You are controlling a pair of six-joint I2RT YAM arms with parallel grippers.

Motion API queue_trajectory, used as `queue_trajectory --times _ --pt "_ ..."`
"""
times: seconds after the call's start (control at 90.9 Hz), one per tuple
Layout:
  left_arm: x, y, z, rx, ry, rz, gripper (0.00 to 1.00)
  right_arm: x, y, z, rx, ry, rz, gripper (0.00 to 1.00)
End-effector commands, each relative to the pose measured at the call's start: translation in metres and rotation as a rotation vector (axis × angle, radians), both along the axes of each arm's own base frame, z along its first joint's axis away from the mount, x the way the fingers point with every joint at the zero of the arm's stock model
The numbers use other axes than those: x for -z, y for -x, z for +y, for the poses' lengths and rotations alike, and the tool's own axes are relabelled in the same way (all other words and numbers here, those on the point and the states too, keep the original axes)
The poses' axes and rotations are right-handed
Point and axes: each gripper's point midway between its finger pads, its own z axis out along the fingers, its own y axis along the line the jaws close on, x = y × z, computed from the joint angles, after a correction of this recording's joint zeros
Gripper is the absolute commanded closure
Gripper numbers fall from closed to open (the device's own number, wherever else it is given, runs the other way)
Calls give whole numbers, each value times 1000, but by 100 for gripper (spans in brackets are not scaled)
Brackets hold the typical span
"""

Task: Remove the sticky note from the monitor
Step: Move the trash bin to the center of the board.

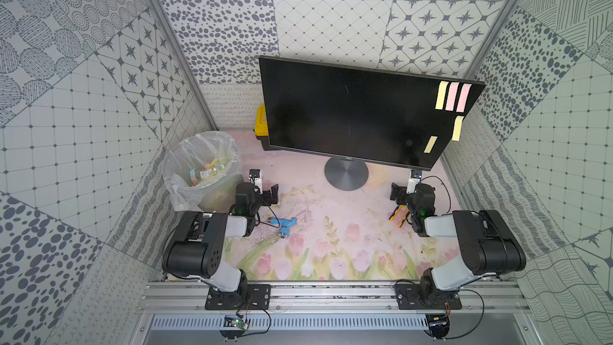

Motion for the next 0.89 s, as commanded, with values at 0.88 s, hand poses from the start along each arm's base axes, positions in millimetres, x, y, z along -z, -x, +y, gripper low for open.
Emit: queue_trajectory --times 0.88 --pt "-37 11 -2 4 29 -30 1 -75 27 -12 108 -90 -168 3"
